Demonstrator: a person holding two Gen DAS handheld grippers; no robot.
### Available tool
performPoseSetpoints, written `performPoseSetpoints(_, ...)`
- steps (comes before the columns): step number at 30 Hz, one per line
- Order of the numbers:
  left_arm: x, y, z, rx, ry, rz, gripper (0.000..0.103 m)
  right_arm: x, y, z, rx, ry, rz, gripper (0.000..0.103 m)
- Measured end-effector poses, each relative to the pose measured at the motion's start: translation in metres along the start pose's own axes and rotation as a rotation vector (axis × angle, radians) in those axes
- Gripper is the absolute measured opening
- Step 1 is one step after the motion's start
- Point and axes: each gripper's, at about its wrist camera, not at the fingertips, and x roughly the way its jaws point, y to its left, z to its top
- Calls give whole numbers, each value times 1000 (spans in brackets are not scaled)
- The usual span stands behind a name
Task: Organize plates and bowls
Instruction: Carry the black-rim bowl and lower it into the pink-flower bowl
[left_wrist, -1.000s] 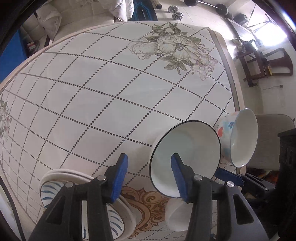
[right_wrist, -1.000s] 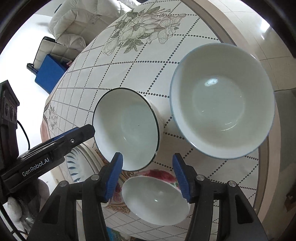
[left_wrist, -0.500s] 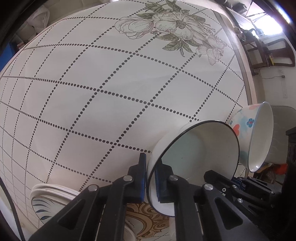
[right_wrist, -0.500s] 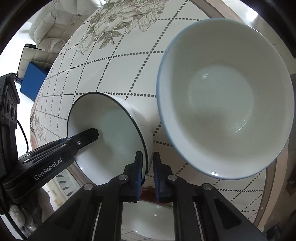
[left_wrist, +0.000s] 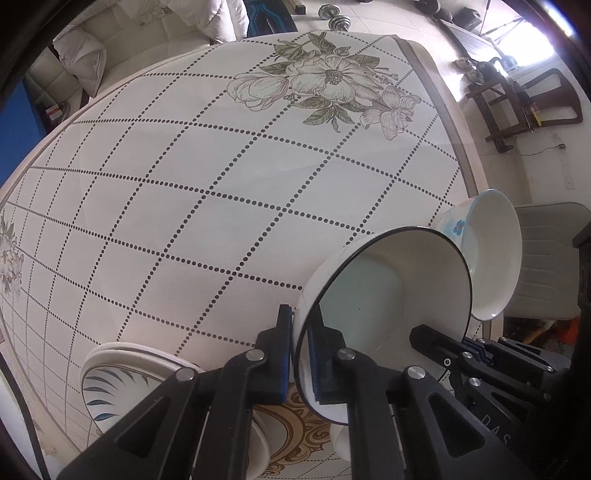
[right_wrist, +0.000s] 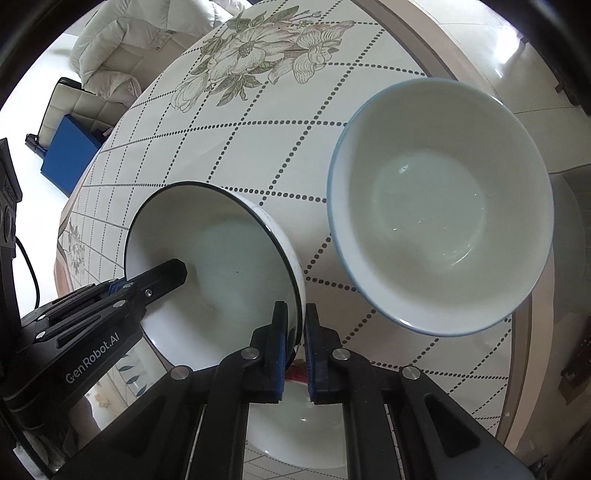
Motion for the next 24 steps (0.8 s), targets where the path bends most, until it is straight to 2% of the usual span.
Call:
performPoseSetpoints(8,-42,-20,-20,16,-32,-22,6,-43,8,-14,-20,-39,13,10)
performPoseSetpoints(15,-42,-32,-45,48,1,-50,6,-75,-7,-49,-20,-42,-1,10)
performPoseSetpoints(24,-5,-43,-81,51,82,-18,6,-49,-34,-93,-7,34,-17,10)
